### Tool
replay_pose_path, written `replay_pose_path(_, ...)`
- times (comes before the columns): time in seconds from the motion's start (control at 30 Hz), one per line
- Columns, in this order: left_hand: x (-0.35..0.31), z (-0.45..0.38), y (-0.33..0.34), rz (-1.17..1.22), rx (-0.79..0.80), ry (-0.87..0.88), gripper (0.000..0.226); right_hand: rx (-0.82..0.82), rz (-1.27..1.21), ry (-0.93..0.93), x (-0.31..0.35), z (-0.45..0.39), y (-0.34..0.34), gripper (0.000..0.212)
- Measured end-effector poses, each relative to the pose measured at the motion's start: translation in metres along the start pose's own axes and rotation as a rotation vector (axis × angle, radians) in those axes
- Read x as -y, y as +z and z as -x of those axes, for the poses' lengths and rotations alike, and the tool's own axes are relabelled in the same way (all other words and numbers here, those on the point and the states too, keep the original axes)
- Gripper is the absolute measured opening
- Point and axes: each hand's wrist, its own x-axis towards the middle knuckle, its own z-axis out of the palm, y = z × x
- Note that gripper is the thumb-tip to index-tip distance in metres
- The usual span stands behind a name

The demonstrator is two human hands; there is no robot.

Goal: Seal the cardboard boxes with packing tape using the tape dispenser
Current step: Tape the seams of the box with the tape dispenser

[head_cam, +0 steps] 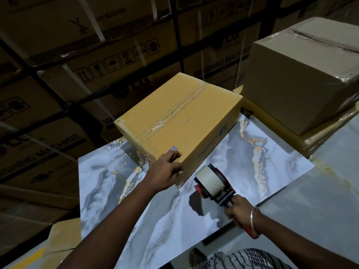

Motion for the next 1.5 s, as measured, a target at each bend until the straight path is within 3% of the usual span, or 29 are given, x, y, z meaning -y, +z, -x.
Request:
replay_pose_path(0.23, -0.010, -0.016, -0.014, -0.375, 0.072, 0.150, 0.021, -0.017, -0.083, -0.026, 0.005, -0.006, -0.005, 0.025)
replay_pose_path(0.5, -0.007, -0.042, -0.025, -0.498, 0.171, 0.347, 0.024, -0.037, -0.202, -0.055, 0.015, 0.002, -0.005, 0.024)
replay_pose_path(0.57, -0.002, -0.046, -0.022, -0.511, 0.181, 0.344, 0.042, -0.054, -0.205, -0.057, 0.015, 0.002, -0.005, 0.025)
replay_pose_path(0.67, 0.000, -0.055, -0.017, -0.463, 0.259, 0.276, 0.058, -0.050, -0.187, -0.081, 0.021, 0.004, -0.006, 0.026)
replay_pose_path(0.87, 0.007, -0.052, -0.007, -0.079, 0.216, 0.139, 0.093, -0.050, -0.218, -0.123, 0.036, 0.013, -0.005, 0.022)
replay_pose_path(0.97, 0.002, -0.053, -0.002, -0.046, 0.231, 0.053, 0.106, -0.051, -0.254, -0.157, 0.042, 0.014, -0.001, 0.019)
replay_pose_path(1.1, 0.005, -0.050, 0.002, -0.056, 0.279, 0.030, 0.105, -0.034, -0.285, -0.177, 0.055, 0.016, 0.002, 0.032)
replay_pose_path(1.33, 0.022, 0.002, 0.002, 0.023, 0.257, 0.087, 0.099, 0.043, -0.302, -0.269, 0.094, 0.014, 0.017, 0.012)
replay_pose_path(1.5, 0.038, 0.064, -0.003, 0.077, 0.199, 0.123, 0.088, 0.126, -0.186, -0.384, 0.117, -0.005, 0.036, 0.011)
